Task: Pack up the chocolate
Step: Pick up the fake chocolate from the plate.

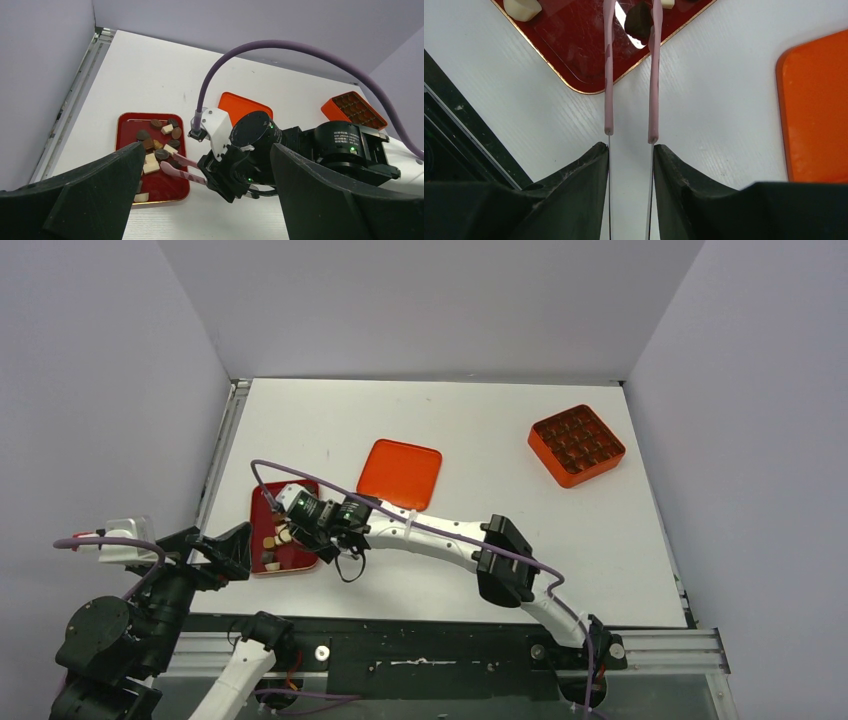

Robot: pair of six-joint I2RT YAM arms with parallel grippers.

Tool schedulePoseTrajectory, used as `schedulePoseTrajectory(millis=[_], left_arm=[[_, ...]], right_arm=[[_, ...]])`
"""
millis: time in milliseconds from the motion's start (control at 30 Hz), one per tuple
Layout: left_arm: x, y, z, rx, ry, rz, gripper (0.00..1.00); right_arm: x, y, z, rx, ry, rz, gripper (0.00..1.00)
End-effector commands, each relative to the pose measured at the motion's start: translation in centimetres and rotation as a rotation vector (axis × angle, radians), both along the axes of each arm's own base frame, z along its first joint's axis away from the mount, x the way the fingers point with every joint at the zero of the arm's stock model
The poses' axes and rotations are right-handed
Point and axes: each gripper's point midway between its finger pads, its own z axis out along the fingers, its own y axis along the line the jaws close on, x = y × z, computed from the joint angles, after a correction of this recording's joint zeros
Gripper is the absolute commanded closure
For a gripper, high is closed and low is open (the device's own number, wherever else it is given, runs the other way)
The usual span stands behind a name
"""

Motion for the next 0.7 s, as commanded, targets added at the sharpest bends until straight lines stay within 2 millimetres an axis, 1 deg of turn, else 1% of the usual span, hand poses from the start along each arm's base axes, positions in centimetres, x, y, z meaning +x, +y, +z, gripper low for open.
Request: schedulePoseTrajectory(millis=[0, 167, 267, 333, 467, 667], left_arm=[[-0.2, -0.1, 1.2, -0.024, -0.059, -0.004, 0.04], [-0.3, 0.2, 1.2, -0.024, -0.065, 0.005, 0.04], [-0.2, 0.1, 1.0, -0.024, -0.059, 0.005, 0.04], [0.1, -0.1, 0.6, -0.034, -0.047, 0.0, 0.04], [0.8, -1.3, -0.7, -0.06, -0.009, -0.039, 0.04], [1.6, -2.0, -2.6, -0.066, 0.044, -0.051, 0.04]], right_arm=[[-0.2, 2.1, 2.2, 0.084, -0.011, 0.015, 0.64], [-0.3, 2.1, 1.9, 0.076, -0.004, 0.016, 0.69], [-0.3, 2.0, 2.1, 0.079, -0.005, 0.01, 0.74], [-0.4, 2.0, 2.3, 0.089, -0.003, 0.003, 0.76], [-0.6, 2.3, 2.9, 0.13, 0.007, 0.002, 0.77], [-0.1, 1.4, 4.7, 0.179, 0.013, -0.024, 0.8]])
